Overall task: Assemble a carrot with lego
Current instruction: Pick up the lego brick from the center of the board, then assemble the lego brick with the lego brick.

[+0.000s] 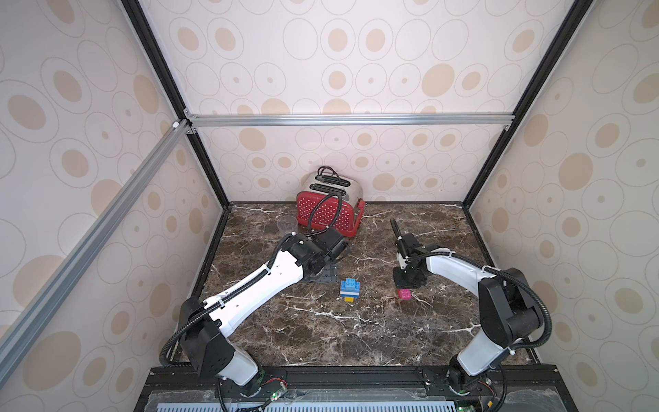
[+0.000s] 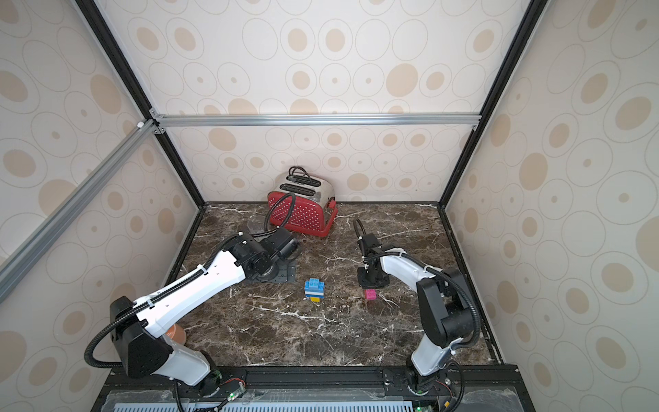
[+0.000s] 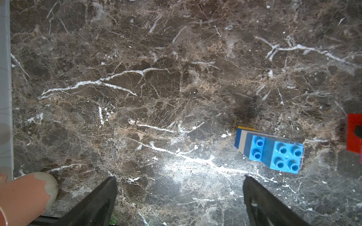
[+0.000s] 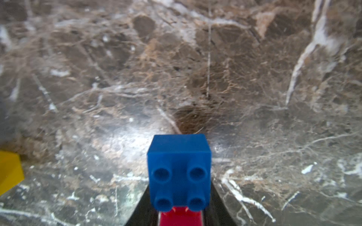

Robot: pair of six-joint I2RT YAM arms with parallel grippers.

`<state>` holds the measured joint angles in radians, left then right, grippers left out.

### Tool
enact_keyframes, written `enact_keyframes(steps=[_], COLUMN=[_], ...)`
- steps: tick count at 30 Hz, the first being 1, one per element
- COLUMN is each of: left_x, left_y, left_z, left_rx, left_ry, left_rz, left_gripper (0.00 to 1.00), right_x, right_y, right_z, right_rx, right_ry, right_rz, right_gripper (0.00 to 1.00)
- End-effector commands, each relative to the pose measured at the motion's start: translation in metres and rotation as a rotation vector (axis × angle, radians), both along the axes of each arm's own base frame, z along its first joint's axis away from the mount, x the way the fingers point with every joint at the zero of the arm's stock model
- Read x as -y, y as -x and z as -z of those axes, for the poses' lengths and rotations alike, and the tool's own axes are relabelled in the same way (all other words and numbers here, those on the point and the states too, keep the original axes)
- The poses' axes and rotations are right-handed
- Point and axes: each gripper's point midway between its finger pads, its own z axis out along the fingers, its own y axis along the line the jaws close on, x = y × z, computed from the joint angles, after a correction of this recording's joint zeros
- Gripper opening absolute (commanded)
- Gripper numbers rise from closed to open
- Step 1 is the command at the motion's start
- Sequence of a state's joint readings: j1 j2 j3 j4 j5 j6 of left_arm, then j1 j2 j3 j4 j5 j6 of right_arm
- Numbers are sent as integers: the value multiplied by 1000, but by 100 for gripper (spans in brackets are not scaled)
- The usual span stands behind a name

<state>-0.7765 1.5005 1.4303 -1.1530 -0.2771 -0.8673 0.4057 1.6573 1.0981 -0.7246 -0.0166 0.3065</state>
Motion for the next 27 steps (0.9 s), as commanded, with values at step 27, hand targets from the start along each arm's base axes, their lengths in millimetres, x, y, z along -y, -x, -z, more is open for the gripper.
enact_keyframes(steps=[27], left_x=[-38], left_y=[20], left_z=[44], left_rx=[22], left_ry=[293], left_rz=[-19], left_gripper=[99], right_x=[-168], right_y=[24], right_z=[-137], right_rx=[148], right_ry=[11], right_rz=[-1067], right_gripper=[9])
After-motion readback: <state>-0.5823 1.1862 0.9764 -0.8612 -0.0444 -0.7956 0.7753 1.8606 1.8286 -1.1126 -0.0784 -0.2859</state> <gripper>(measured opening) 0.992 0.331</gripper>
